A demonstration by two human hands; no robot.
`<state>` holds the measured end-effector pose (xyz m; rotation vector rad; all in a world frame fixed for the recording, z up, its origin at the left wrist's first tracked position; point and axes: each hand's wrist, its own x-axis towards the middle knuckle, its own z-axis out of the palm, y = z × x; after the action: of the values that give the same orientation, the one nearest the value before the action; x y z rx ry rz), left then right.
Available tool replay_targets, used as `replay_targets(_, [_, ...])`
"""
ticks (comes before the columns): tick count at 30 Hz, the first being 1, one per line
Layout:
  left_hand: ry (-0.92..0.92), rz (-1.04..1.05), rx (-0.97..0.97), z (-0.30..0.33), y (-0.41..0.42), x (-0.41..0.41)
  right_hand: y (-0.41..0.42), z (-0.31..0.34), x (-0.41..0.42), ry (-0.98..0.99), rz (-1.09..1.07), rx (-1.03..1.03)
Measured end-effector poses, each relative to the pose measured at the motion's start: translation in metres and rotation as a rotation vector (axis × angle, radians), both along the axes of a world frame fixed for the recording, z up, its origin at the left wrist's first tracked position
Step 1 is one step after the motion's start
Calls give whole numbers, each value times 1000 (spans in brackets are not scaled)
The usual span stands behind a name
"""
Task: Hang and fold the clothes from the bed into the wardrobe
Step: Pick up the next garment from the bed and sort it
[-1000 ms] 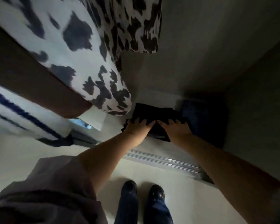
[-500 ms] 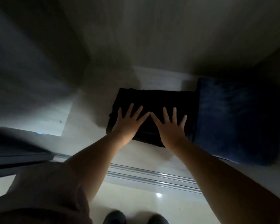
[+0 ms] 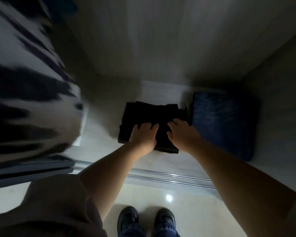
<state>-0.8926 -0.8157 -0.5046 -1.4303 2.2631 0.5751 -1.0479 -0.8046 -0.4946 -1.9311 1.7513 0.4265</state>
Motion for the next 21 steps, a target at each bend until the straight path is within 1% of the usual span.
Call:
replay_targets(2, [103, 78, -93, 58, 1, -14, 1, 55, -5, -12, -29, -63])
replay_targets(5, [225, 194, -152, 144, -1, -27, 0, 142, -12, -6, -68, -145])
replay_targets(8, [289, 276, -218, 228, -3, -33, 1, 226, -19, 3, -103, -241])
replay_targets(11, [316, 277, -238, 305, 1, -28, 13, 305, -26, 0, -120, -315])
replay_targets(15, [306, 261, -239, 392, 23, -14, 39, 394, -34, 15, -124, -324])
replay_targets(17, [291, 253, -247, 427, 32, -4, 49, 427, -37, 22, -139, -319])
replay_targets(21, [275, 206, -315, 474, 45, 10, 69, 474, -42, 22, -186, -353])
